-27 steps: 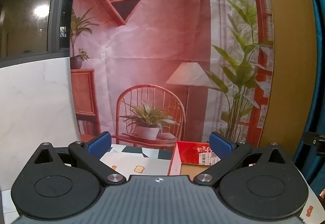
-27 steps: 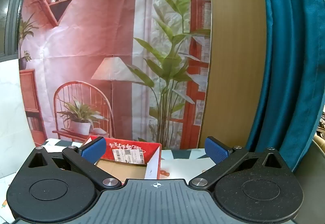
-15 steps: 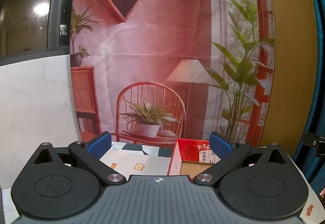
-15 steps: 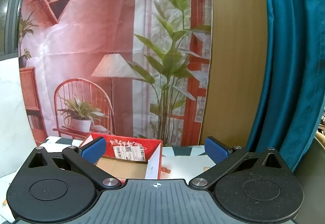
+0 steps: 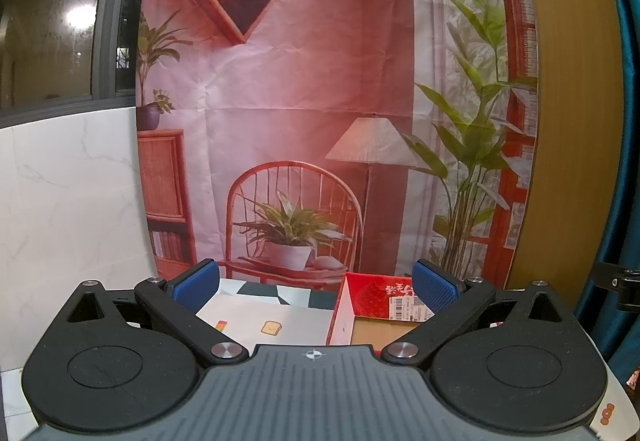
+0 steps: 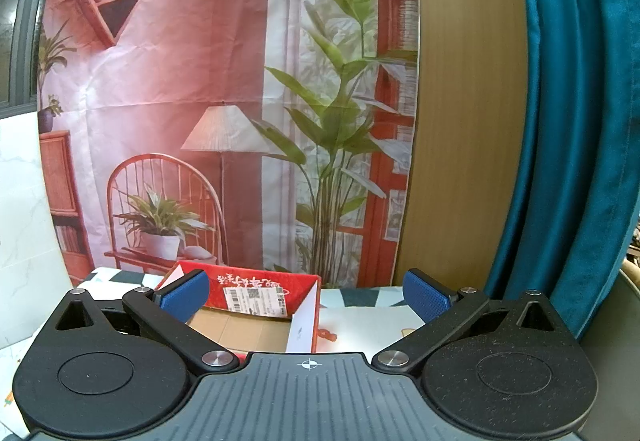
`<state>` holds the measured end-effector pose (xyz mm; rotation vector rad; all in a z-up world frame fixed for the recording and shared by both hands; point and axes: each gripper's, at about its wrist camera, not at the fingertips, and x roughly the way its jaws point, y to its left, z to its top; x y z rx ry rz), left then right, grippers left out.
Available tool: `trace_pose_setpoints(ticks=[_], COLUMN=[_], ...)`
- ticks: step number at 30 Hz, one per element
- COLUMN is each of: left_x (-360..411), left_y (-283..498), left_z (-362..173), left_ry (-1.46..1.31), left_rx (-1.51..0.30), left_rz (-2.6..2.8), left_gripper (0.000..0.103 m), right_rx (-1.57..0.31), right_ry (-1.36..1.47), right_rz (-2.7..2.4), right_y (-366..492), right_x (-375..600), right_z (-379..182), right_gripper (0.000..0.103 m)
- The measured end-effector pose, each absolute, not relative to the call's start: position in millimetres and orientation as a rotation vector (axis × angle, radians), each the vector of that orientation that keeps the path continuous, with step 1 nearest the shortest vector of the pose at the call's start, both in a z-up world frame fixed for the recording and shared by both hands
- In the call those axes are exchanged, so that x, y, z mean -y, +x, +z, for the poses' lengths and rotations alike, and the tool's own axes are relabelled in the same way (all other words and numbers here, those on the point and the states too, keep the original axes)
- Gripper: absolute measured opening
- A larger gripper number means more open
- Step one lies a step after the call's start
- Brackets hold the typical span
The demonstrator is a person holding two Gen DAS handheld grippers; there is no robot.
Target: Organize soft objects
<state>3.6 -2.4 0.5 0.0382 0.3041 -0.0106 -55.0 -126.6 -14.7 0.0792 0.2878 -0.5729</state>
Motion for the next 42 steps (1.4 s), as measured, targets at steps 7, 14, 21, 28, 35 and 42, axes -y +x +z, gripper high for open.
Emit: trace_pose_setpoints(ticks=[7,14,21,28,35,42], left_x=[2.0,2.9,3.1,2.8,2.3,1.8], left_y=[3.1,3.5,4.3,4.5,4.4,4.5], left_z=[-0.5,-0.8,-1.4,-1.1,-1.4,-1.6], left_ry=[0.038,0.036,0.033,0.026,0.024,0.023], left_rx=[-0.304,-0.305,-0.309,-0.308,-0.309,-0.307], left_rz=[-0.013,-0.014,-0.018,-0.021,-0.021,-0.022], left_gripper=[0.103,0.103,0.103,0.103,0.103,0.103], right_rx=[-0.287,-0.287,-0.287,-0.283,-0.281,-0.281], right_ry=[0.079,0.08,0.081,0.079,0.079,0.079], right_rz=[-0.574,-0.572,-0.571,-0.569,-0.57,-0.571], right_y=[-55.1,-55.1,-54.8,-55.5,-56.0,-55.9], right_x=[126.6,127.1,127.2,127.4,127.5,127.7], right_z=[-15.4,-15.0,-14.3,-13.5,-14.2,-14.1], right_gripper=[0.103,0.103,0.103,0.103,0.103,0.103])
